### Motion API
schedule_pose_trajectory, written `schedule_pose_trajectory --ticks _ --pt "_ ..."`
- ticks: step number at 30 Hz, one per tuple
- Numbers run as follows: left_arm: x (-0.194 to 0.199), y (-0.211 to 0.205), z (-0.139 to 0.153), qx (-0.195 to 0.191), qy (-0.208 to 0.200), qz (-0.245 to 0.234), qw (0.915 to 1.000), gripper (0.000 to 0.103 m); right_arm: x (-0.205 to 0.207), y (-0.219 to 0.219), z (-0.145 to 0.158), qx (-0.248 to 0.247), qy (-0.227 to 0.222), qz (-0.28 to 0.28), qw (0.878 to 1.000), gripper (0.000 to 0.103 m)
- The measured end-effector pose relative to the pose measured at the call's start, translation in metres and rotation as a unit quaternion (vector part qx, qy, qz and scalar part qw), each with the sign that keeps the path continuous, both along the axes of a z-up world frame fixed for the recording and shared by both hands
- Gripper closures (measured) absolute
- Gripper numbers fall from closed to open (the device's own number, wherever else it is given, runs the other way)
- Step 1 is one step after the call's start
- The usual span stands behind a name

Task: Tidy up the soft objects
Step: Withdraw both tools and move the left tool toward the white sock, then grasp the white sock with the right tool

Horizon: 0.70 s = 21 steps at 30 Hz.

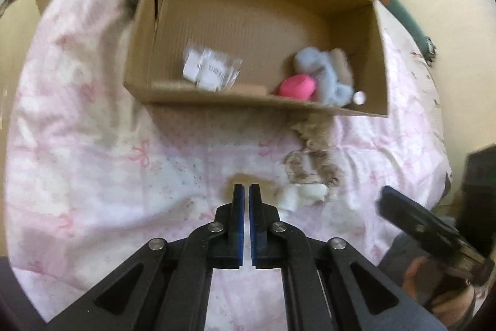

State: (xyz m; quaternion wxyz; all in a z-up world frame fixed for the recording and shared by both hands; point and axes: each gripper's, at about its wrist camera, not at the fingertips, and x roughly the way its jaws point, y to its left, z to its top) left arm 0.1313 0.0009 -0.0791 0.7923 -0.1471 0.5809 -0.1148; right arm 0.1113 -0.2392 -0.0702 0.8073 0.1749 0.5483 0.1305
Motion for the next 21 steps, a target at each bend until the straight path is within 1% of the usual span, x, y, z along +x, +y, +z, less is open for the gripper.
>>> schedule_pose_trajectory --ticks 2,5,6,7,8,9,11,12,15,16,17,19,20,21 --pt "0.000 0.003 0.001 0.004 -0.007 -0.001 1.0000 0.100 -0.001 0.002 -0.001 0.007 0.007 0.004 1.000 0.000" --pt "0.001 0.014 -0.014 -0.005 0.021 0.017 0.9996 0.097 -0.001 0.000 0.000 0.004 0.005 -0.007 1.000 0.000" --pt "0.003 0.016 -0.025 -0.013 0.045 0.025 0.9986 0.087 -0.001 -0.002 0.000 0.008 0.006 -0.013 1.000 0.000" --pt "0.006 0.018 -0.037 -0.028 0.070 0.037 0.9965 0.072 -0.002 -0.003 0.000 0.008 0.006 -0.017 1.000 0.000" --pt "0.008 0.019 -0.043 -0.041 0.083 0.046 0.9946 0.065 -0.003 -0.003 0.000 0.005 0.006 -0.019 1.000 0.000" --pt "0.009 0.020 -0.053 -0.067 0.100 0.061 0.9908 0.060 -0.004 -0.004 0.000 0.002 0.006 -0.020 1.000 0.000" --pt "0.012 0.018 -0.063 -0.106 0.117 0.074 0.9847 0.060 -0.005 -0.004 0.000 -0.003 0.005 -0.018 1.000 0.000" --pt "0.014 0.015 -0.067 -0.115 0.122 0.076 0.9829 0.060 -0.005 -0.005 0.000 -0.005 0.004 -0.017 1.000 0.000" --pt "0.020 0.012 -0.071 -0.127 0.110 0.093 0.9814 0.060 -0.004 -0.007 -0.002 0.001 0.009 -0.021 1.000 0.000" --pt "0.021 0.012 -0.074 -0.130 0.109 0.099 0.9806 0.062 -0.003 -0.007 -0.003 0.001 0.009 -0.021 1.000 0.000" --pt "0.022 0.010 -0.075 -0.127 0.111 0.101 0.9806 0.065 -0.002 -0.007 -0.004 0.001 0.010 -0.021 1.000 0.000" --pt "0.023 0.006 -0.077 -0.105 0.114 0.095 0.9833 0.092 -0.002 -0.007 -0.004 -0.001 0.011 -0.019 1.000 0.000" --pt "0.023 0.003 -0.075 -0.105 0.110 0.086 0.9846 0.098 -0.002 -0.006 -0.005 -0.002 0.011 -0.018 1.000 0.000" --pt "0.023 0.001 -0.074 -0.113 0.113 0.077 0.9842 0.098 -0.002 -0.005 -0.005 -0.003 0.012 -0.017 1.000 0.000"
